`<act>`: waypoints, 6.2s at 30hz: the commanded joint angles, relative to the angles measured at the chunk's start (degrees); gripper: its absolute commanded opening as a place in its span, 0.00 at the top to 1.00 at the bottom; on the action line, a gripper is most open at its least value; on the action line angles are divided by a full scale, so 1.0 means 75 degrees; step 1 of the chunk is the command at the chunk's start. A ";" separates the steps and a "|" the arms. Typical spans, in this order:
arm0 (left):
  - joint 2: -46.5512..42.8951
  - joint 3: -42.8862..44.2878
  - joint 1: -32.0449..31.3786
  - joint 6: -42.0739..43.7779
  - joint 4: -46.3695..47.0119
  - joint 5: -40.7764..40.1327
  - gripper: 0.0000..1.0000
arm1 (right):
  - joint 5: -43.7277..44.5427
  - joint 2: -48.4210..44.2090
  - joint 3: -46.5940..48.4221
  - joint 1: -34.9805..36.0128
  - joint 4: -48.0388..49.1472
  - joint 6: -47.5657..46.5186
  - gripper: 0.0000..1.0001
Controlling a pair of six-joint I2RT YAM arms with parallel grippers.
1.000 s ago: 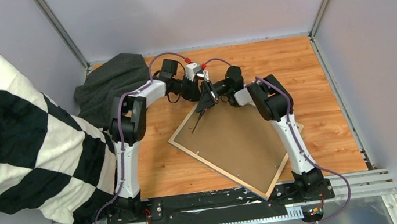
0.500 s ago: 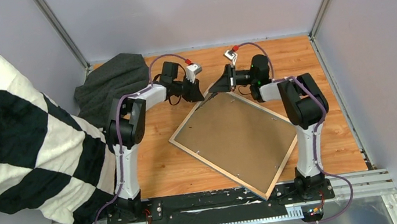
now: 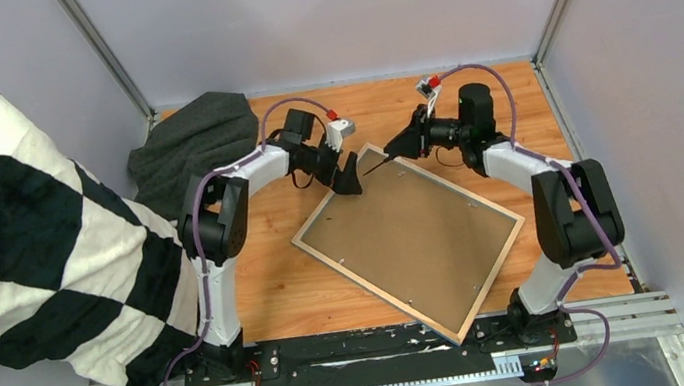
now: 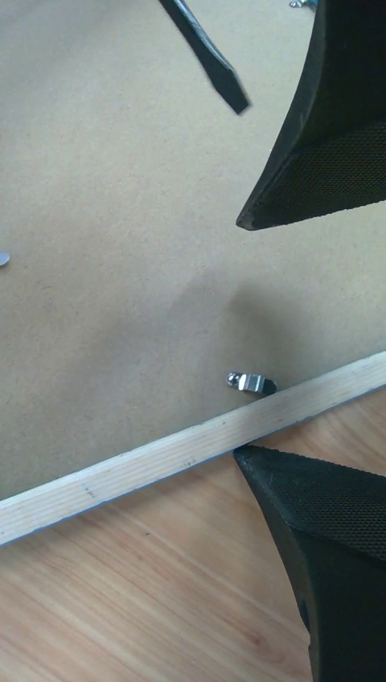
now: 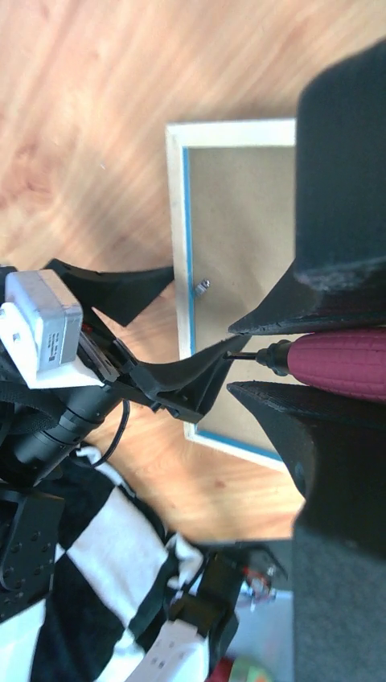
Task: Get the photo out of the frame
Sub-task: Adjust the photo frame at the center of the board, then release the photo frame item from the photo frame.
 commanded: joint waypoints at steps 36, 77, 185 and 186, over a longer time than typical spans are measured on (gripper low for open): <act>-0.1671 -0.2311 0.0488 0.1801 -0.2127 -0.2710 0.55 | 0.0978 -0.1355 0.0039 -0.0085 -0.2909 -0.2406 1.00; -0.0320 -0.0162 0.0418 0.3802 -0.3567 -0.1350 0.97 | 0.2061 0.1517 0.2172 0.1189 -0.2823 -0.4952 1.00; -0.0074 -0.0111 0.0465 0.3609 -0.3561 -0.1223 0.97 | 0.3073 0.2094 0.3974 0.1937 -0.5016 -0.5303 1.00; -0.0074 -0.0118 0.0465 0.3609 -0.3566 -0.1217 0.97 | 0.3034 0.2067 0.3965 0.1948 -0.5027 -0.5289 1.00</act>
